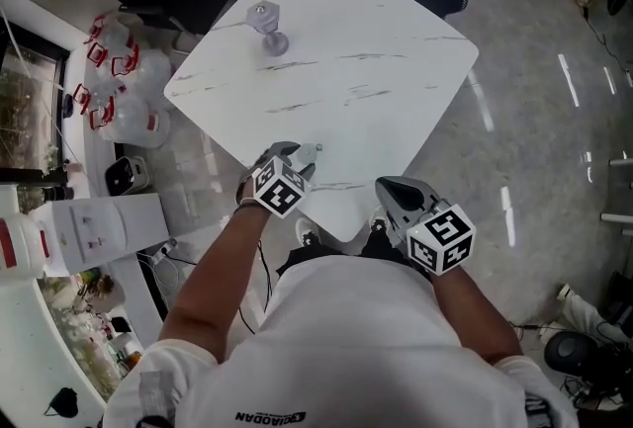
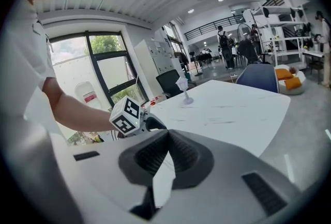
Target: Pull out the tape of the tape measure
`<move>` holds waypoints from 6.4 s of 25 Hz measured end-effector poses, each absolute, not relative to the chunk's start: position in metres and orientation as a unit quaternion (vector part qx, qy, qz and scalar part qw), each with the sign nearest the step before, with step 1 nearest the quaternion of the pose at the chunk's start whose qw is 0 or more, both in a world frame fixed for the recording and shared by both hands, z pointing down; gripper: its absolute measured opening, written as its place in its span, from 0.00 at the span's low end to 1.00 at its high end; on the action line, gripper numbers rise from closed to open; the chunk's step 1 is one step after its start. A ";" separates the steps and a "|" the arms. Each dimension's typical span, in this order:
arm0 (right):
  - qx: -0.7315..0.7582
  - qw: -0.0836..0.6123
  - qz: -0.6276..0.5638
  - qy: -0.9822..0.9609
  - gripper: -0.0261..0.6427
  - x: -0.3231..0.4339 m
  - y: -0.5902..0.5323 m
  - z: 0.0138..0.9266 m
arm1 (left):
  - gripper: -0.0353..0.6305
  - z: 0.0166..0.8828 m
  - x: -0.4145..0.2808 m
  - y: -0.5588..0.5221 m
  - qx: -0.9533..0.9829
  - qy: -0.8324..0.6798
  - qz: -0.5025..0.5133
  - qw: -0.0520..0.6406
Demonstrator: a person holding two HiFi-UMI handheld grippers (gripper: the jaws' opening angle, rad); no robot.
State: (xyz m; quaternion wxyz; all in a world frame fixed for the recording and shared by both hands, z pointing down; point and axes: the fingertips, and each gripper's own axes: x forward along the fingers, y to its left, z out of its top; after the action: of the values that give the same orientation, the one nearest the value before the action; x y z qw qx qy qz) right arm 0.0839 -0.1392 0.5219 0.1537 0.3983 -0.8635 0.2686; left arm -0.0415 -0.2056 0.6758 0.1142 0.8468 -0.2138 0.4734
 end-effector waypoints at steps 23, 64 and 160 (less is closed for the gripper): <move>0.394 0.164 0.294 -0.855 0.05 0.090 -0.149 0.542 | 0.39 0.722 -0.037 -0.213 0.823 -0.155 0.518 0.175; 0.420 0.043 0.102 -0.901 0.05 0.092 -0.177 0.355 | 0.39 0.388 -0.050 -0.169 0.905 -0.320 0.269 -0.078; 0.383 -0.103 0.175 -0.901 0.07 0.084 -0.181 0.306 | 0.38 0.349 -0.072 -0.182 0.859 -0.354 0.303 -0.211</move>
State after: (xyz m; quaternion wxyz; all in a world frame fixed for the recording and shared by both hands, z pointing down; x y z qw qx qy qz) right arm 0.0845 -0.1811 0.3062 -0.1027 0.3833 -0.9011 0.1746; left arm -0.0724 -0.1820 0.3491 -0.2105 0.8593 -0.3541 0.3032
